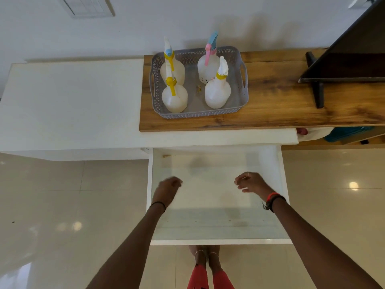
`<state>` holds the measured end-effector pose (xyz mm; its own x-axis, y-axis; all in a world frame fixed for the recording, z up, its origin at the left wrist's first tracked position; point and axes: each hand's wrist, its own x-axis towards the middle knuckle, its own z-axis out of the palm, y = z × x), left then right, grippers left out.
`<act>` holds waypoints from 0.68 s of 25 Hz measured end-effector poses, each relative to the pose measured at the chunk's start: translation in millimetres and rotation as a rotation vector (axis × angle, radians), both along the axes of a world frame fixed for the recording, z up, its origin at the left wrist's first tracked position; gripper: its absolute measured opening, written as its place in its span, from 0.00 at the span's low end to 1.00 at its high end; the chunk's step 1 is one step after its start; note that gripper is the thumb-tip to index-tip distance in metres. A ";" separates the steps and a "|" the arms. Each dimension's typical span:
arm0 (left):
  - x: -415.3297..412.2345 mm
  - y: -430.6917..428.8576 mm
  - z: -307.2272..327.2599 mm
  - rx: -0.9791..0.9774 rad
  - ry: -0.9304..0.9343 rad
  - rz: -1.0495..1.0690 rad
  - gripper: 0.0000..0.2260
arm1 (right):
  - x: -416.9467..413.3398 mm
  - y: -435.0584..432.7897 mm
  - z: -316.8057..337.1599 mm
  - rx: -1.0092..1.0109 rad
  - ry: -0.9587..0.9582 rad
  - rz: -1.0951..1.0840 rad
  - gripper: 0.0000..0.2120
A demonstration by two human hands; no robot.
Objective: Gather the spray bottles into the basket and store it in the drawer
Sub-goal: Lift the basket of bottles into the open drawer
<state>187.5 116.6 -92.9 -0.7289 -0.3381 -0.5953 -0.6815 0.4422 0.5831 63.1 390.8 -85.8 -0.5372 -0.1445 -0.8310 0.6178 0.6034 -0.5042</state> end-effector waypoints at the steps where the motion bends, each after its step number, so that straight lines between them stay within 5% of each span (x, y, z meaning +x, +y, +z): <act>1: -13.9 -12.7 7.0 -0.011 0.110 0.121 0.08 | -17.0 -0.9 9.7 -0.024 0.033 -0.087 0.07; 8: -134.2 -111.8 53.3 -0.133 0.529 0.608 0.09 | -144.1 -18.0 69.3 -0.062 0.266 -0.398 0.13; 13: -209.0 -163.2 68.9 -0.089 0.451 0.640 0.13 | -222.5 -48.4 83.7 -0.035 0.475 -0.476 0.14; 17: -246.0 -177.1 70.9 -0.054 0.291 0.538 0.15 | -270.4 -73.5 76.9 0.009 0.464 -0.380 0.16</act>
<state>-58.5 -60.5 -21.9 -0.5780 -0.7276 -0.3695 -0.6333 0.1145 0.7654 -207.3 317.2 -8.9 -0.8568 0.1352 -0.4977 0.5078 0.3891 -0.7686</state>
